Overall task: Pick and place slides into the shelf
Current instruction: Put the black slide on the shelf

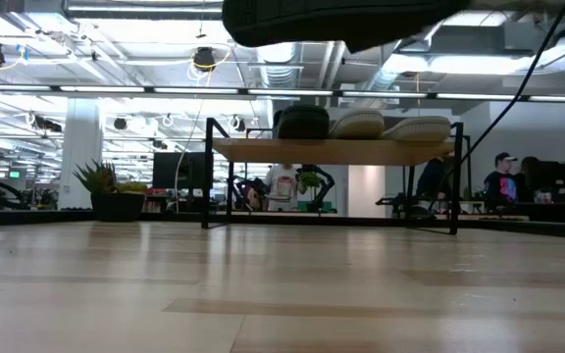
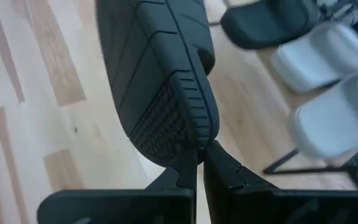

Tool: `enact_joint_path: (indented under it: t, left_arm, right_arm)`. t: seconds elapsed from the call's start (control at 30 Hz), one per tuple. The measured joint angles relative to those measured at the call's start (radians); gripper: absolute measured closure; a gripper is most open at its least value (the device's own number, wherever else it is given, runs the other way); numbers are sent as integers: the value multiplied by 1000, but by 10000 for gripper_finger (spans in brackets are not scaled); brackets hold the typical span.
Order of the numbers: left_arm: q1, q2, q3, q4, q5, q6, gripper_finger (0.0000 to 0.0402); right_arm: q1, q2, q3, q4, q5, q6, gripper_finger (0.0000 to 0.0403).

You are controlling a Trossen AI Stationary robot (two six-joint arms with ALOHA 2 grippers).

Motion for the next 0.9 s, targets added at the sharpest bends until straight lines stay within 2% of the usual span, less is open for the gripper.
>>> enact_joint_path:
  t: [0.33, 0.5, 0.57, 0.7, 0.8, 0.9]
  left_arm:
    - [82, 0, 0, -175, 121, 223, 402]
    - [129, 0, 0, -210, 241, 467, 402]
    - [142, 0, 0, -204, 268, 449, 401]
    - [196, 0, 0, -203, 282, 302, 402]
    - [223, 0, 0, -220, 307, 299, 395]
    - [222, 13, 1, -218, 311, 329, 370]
  right_arm:
    - [-55, 0, 90, 0, 26, -165, 402]
    - [-57, 0, 91, 0, 26, -172, 402]
    - [-57, 0, 91, 0, 25, -172, 402]
    - [-57, 0, 91, 0, 25, -172, 402]
    - [-57, 0, 91, 0, 25, -172, 402]
    - [-57, 0, 91, 0, 25, -172, 402]
